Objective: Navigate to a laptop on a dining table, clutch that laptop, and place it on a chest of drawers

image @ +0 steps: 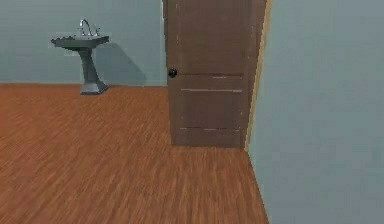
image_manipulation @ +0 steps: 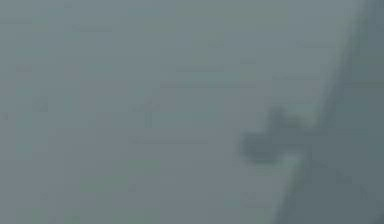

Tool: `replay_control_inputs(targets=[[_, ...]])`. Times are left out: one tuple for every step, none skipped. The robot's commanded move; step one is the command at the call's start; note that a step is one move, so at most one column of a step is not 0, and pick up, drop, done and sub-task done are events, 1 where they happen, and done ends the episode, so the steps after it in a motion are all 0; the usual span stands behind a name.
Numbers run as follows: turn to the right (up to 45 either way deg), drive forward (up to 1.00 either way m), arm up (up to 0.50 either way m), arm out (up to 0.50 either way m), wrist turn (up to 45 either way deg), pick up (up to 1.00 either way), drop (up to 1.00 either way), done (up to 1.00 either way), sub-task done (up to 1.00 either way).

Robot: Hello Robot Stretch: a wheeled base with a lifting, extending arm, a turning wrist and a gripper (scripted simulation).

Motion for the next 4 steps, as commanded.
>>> replay_control_inputs(targets=[[12.0,0.00,0.00,0.00,0.0,0.00,0.00,0.00,0.00],[0.0,0.20,0.00,0.00,0.0,0.00,0.00,0.00,0.00],[-39.0,0.00,0.00,0.00,0.0,0.00,0.00,0.00,0.00],[0.0,1.00,0.00,0.00,0.0,0.00,0.00,0.00,0.00]])
